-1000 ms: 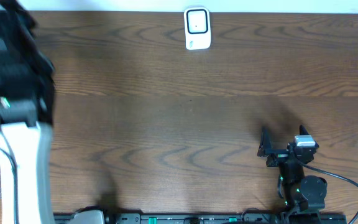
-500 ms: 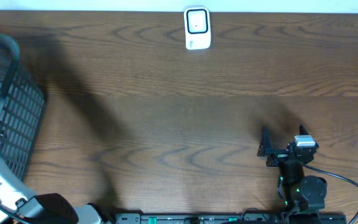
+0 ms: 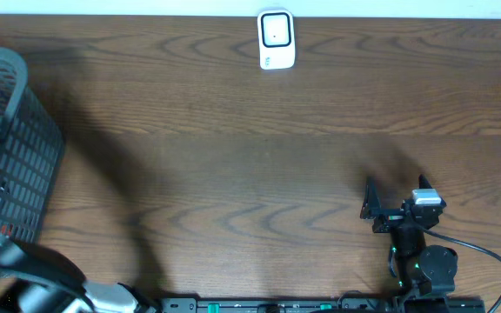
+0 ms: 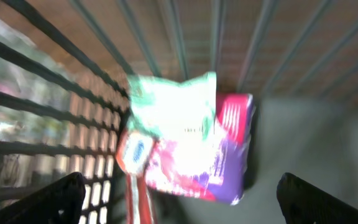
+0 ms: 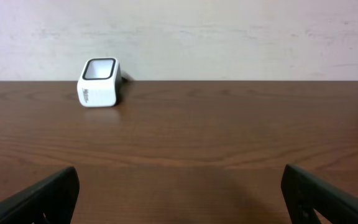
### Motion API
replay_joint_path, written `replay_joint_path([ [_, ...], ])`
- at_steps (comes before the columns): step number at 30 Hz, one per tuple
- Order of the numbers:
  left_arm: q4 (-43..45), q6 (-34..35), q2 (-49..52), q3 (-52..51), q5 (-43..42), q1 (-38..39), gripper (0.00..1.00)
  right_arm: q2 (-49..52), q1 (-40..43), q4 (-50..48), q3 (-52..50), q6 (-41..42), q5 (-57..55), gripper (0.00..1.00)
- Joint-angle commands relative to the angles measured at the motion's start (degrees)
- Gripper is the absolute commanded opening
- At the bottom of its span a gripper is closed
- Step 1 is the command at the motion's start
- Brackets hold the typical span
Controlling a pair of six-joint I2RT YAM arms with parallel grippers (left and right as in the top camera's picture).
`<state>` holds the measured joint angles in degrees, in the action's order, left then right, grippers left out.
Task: Scan the item barcode
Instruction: 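Reach the left gripper into the basket and grasp the pink-purple packet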
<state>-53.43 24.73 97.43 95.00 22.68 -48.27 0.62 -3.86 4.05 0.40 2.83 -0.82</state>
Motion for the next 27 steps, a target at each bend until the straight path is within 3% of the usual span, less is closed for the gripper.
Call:
replay_joint_path([
  [1, -0.96, 1.09, 5.88, -1.09, -4.31, 0.07, 0.98, -0.31, 0.35, 0.26, -0.11, 0.76, 0.31, 0.99],
  [8, -1.20, 1.31, 11.96, -1.09, -5.49, 0.55, 0.98, -0.31, 0.35, 0.26, -0.11, 0.76, 0.31, 0.99],
  [12, -3.37, 5.88, 14.08, -1.09, -2.03, 0.33, 0.98, -0.31, 0.35, 0.24, -0.09, 0.76, 0.31, 0.99],
  [26, -1.36, 6.01, 23.82, -1.14, -3.13, 0.33, 0.99, -0.31, 0.35, 0.24, -0.09, 0.76, 0.31, 0.99],
  [27, -1.36, 5.99, 24.09, -1.14, -3.74, 0.33, 0.94, -0.31, 0.35, 0.26, -0.11, 0.76, 0.31, 0.99],
])
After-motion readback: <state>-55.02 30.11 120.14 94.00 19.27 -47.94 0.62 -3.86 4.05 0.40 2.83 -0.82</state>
